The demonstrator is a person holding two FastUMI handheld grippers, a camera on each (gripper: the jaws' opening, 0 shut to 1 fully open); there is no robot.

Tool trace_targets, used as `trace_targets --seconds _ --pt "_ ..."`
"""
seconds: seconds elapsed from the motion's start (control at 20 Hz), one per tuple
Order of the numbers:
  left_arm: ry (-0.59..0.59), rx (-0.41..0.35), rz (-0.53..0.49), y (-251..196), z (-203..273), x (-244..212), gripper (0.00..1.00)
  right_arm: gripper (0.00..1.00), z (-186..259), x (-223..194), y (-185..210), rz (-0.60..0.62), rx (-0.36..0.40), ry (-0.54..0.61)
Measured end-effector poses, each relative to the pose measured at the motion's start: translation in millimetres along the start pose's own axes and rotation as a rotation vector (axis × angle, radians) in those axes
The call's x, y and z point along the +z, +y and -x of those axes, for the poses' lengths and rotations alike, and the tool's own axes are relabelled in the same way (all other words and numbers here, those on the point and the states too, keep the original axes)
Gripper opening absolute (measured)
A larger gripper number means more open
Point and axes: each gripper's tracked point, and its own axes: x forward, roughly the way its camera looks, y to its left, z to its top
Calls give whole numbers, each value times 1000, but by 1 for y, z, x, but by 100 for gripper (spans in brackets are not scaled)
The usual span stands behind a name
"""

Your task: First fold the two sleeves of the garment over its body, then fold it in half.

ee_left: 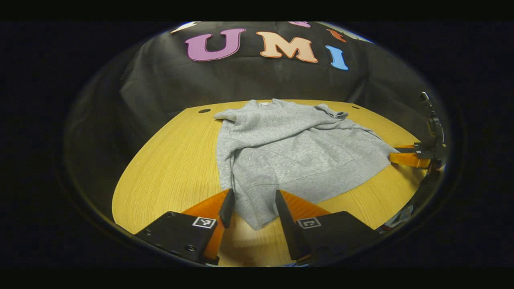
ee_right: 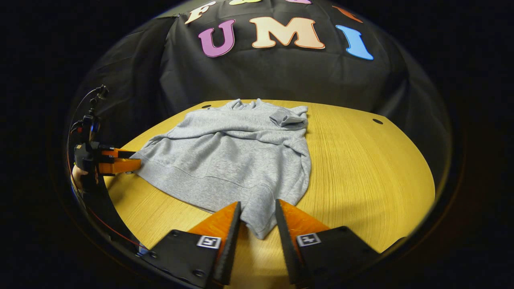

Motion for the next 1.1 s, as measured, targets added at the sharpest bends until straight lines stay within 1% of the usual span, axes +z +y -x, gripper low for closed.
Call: trace_targets --seconds 0.05,0.1,0.15,0.2,0.25,0.3,0.35,0.4,0.45,0.5,0.6,0.8,0.95,1.1 --pt "-4 -4 3 -2 -1 0 53 36 1 1 1 -2 7 -3" --pt "-10 -8 10 -4 -2 2 43 35 2 0 2 -10 14 -5" --pt "-14 -10 19 -5 -3 2 37 19 2 0 4 -18 25 -5" --pt "-20 -9 35 -5 -3 4 26 16 2 -2 6 -23 34 -7" --pt "-23 -6 50 -6 -4 5 18 11 3 -2 8 -29 40 -7" --pt "-30 -4 65 -7 -3 7 13 11 4 -3 9 -28 42 -8" --pt "-31 0 73 -7 -5 7 9 6 5 -3 10 -18 38 -10" --pt "-31 4 78 -7 -5 6 5 6 5 -3 10 -6 32 -13" --pt "-38 5 82 -8 -4 7 2 6 4 -3 10 1 27 -13" --pt "-41 3 90 -9 -3 7 5 6 4 -4 11 12 22 -11" --pt "-44 0 107 -9 -4 8 0 6 4 -5 11 19 9 -12" --pt "-33 -4 99 -10 -2 6 0 6 4 -2 13 9 -3 -10" --pt "-51 -6 86 -10 1 13 0 6 5 13 19 -30 17 -38" --pt "-113 -30 97 -14 10 38 0 6 9 32 22 -38 31 -73"
